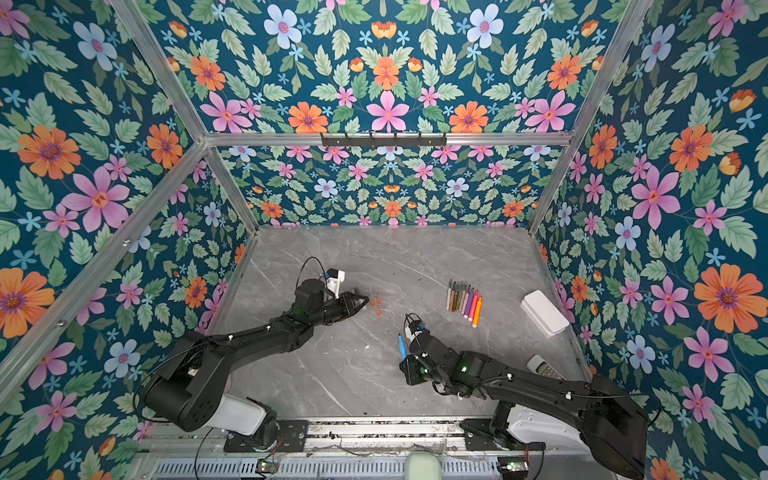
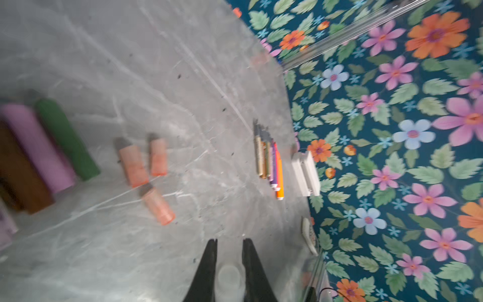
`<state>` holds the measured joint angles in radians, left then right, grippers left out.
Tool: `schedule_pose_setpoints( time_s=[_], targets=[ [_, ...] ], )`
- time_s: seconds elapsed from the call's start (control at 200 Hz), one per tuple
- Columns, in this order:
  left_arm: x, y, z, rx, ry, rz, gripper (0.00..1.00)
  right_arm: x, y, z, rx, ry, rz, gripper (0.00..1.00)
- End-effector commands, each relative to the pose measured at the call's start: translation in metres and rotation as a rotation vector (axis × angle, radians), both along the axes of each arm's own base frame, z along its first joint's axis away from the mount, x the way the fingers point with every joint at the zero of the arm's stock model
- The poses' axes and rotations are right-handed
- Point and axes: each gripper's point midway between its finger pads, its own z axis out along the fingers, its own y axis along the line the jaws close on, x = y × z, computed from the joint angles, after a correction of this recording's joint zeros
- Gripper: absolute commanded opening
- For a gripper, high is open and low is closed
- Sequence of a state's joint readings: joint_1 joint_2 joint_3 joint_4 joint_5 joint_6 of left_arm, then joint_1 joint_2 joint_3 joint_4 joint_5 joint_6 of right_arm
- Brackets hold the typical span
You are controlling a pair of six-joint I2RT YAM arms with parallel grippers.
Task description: Open the pen caps
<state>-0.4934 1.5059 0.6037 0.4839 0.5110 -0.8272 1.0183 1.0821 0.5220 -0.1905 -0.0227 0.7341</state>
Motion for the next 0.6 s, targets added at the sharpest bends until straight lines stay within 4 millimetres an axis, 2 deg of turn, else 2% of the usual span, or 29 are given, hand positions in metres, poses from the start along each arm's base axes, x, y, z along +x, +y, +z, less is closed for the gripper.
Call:
schedule_pose_setpoints(
  time_s=[0.0, 0.08, 0.24, 0.42, 0.595],
  targets=[
    [-0.008, 0.006, -0.033, 0.085, 0.058, -0.020, 0.01, 0.004, -0.004, -0.003, -0.017, -0.004, -0.032, 0.00],
    [-0.009, 0.006, -0.043, 0.089, 0.072, -0.019, 0.01, 0.004, -0.003, -0.003, -0.019, -0.003, -0.031, 0.00],
    [-0.006, 0.006, -0.050, 0.096, 0.077, -0.010, 0.03, 0.003, -0.004, -0.004, -0.021, -0.003, -0.030, 0.00],
    [-0.004, 0.004, -0.058, 0.106, 0.095, -0.014, 0.11, 0.003, -0.008, -0.004, -0.027, -0.006, -0.039, 0.00],
    [-0.003, 0.003, -0.065, 0.109, 0.110, -0.017, 0.13, 0.004, -0.009, -0.005, -0.029, -0.004, -0.043, 0.00]
  ],
)
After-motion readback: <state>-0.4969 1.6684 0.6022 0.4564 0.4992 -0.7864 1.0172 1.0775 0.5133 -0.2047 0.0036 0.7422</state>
